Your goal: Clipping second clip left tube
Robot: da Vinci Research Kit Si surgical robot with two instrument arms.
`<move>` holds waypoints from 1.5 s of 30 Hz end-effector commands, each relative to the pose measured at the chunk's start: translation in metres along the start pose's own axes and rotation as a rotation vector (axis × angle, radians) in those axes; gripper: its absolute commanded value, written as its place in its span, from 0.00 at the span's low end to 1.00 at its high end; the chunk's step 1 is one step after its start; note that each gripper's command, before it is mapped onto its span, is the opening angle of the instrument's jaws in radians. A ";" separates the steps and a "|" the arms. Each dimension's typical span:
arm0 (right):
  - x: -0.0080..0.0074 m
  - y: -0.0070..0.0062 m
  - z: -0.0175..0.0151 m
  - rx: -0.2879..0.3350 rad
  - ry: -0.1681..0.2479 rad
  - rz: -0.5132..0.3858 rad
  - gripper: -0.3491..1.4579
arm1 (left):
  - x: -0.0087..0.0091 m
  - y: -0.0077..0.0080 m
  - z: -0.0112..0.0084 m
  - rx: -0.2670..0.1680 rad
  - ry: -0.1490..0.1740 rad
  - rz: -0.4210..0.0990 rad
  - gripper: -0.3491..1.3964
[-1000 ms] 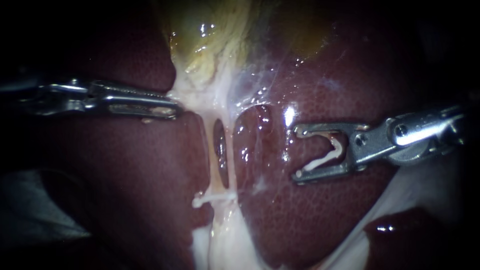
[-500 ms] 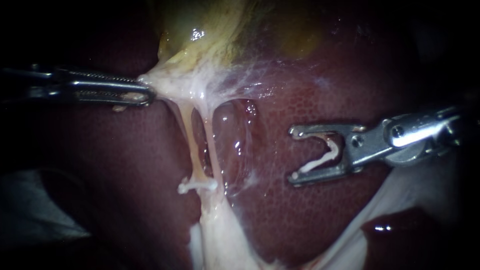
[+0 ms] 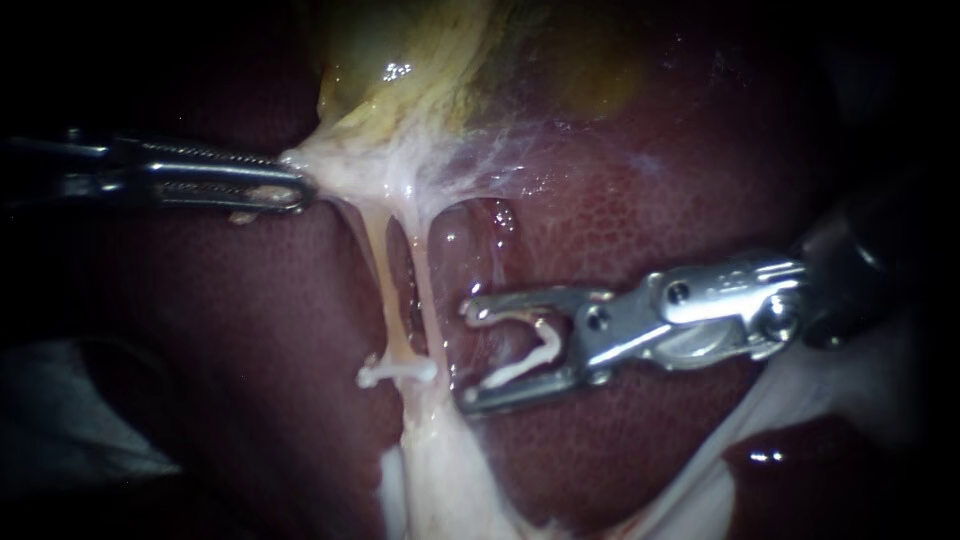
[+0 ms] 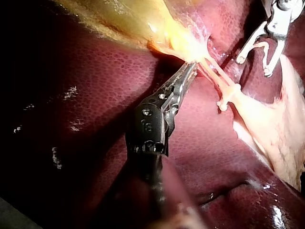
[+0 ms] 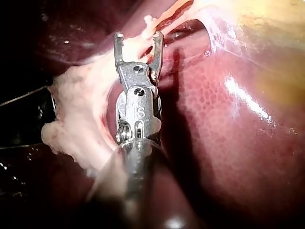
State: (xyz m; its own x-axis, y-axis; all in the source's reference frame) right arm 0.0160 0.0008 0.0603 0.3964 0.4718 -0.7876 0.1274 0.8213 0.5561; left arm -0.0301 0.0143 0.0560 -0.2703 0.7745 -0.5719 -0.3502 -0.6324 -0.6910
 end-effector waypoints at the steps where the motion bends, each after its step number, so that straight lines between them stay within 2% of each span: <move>1: -0.0002 0.0002 0.0005 0.008 0.003 0.011 0.47 | 0.0000 0.0000 0.0001 0.000 -0.001 0.000 0.00; 5: -0.0012 0.0011 0.0022 0.027 0.022 0.038 0.47 | 0.0000 0.0000 0.0002 0.001 0.000 0.000 0.00; 13: -0.0039 0.0037 0.0041 0.059 0.021 0.073 0.47 | 0.0000 0.0000 0.0002 0.001 0.000 0.000 0.00; 17: -0.0042 0.0048 0.0044 0.066 0.037 0.093 0.47 | 0.0000 0.0000 0.0002 0.002 0.000 0.000 0.00; 22: -0.0038 0.0055 0.0057 0.122 0.093 0.124 0.47 | 0.0000 0.0001 0.0003 0.002 0.000 0.000 0.00; 32: -0.0022 0.0054 0.0085 0.216 0.167 0.155 0.47 | 0.0001 0.0001 0.0005 0.003 0.000 -0.001 0.00; 41: -0.0016 0.0040 0.0084 0.309 0.207 0.153 0.45 | 0.0001 0.0001 0.0005 0.003 0.000 -0.001 0.00; 45: -0.0016 0.0039 0.0084 0.342 0.207 0.142 0.41 | 0.0001 0.0001 0.0005 0.003 0.000 -0.001 0.00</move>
State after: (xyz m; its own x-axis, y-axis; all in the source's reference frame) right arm 0.0236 0.0006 0.0658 0.2450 0.6567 -0.7133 0.3953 0.6041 0.6920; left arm -0.0306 0.0143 0.0562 -0.2701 0.7748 -0.5716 -0.3531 -0.6320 -0.6898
